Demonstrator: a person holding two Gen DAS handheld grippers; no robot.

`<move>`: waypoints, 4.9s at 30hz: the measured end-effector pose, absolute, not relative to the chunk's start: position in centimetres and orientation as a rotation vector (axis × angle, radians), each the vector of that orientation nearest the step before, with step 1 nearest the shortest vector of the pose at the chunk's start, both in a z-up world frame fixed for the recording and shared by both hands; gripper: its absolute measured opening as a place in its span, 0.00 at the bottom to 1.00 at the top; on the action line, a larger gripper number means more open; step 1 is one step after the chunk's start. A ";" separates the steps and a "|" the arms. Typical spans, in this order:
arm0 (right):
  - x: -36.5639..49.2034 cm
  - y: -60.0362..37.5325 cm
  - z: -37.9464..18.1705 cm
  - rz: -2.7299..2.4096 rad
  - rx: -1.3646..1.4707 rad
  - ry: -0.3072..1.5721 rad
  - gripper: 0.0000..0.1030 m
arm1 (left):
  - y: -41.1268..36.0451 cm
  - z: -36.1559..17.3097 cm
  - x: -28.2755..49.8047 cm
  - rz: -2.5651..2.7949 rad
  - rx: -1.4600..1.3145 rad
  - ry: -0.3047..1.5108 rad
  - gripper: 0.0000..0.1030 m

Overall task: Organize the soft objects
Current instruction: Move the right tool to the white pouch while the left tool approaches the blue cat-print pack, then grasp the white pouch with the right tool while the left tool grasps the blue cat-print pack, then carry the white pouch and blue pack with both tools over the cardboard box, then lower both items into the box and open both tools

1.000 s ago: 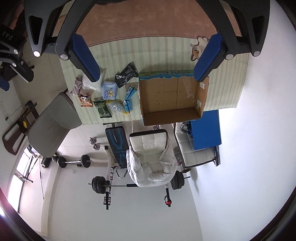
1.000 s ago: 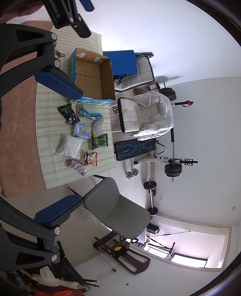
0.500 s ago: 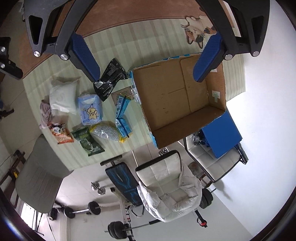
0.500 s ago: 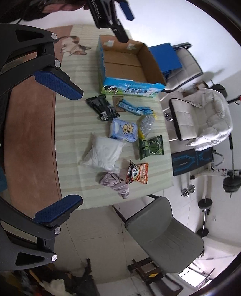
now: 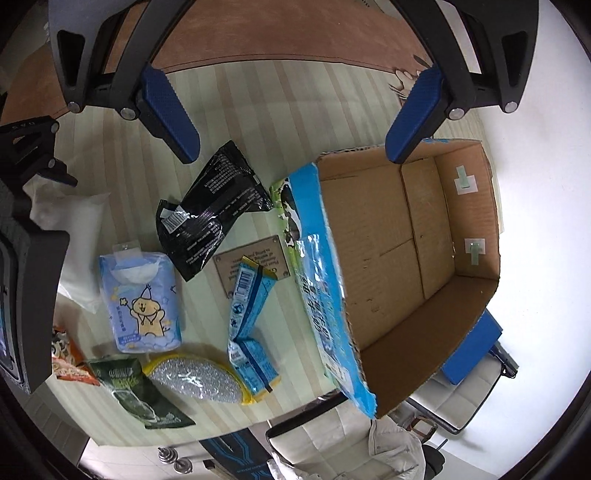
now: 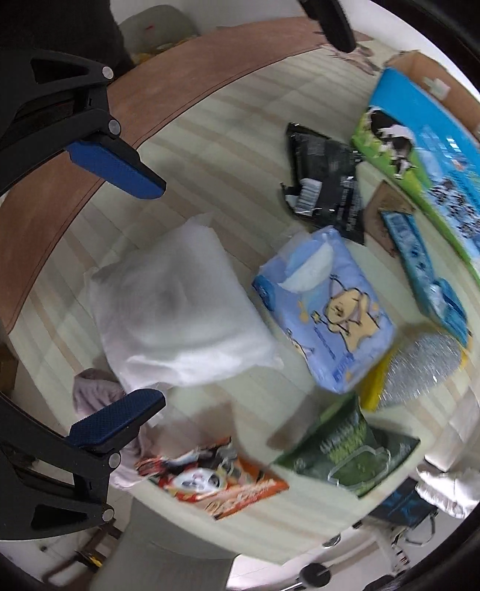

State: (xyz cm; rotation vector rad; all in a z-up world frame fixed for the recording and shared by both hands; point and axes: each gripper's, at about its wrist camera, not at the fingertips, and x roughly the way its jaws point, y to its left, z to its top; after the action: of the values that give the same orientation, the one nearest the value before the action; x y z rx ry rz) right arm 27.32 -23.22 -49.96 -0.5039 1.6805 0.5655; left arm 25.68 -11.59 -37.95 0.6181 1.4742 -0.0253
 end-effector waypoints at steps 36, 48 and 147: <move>19.7 -38.8 -48.7 0.065 0.433 1.739 0.79 | -21.5 -47.6 37.1 -0.175 0.217 1.798 0.87; 19.2 -41.9 -48.0 0.027 0.474 1.728 0.78 | -24.6 -48.0 36.9 -0.259 0.255 1.774 0.87; 41.1 -5.5 -36.4 0.102 0.140 1.507 1.00 | 11.3 -32.3 43.3 -0.158 -0.005 1.472 0.99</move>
State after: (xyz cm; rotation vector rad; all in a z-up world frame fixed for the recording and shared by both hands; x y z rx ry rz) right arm 41.08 -5.54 -36.37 0.1398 1.5073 0.1017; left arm 43.26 11.27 -32.27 -0.0049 1.4719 -0.1583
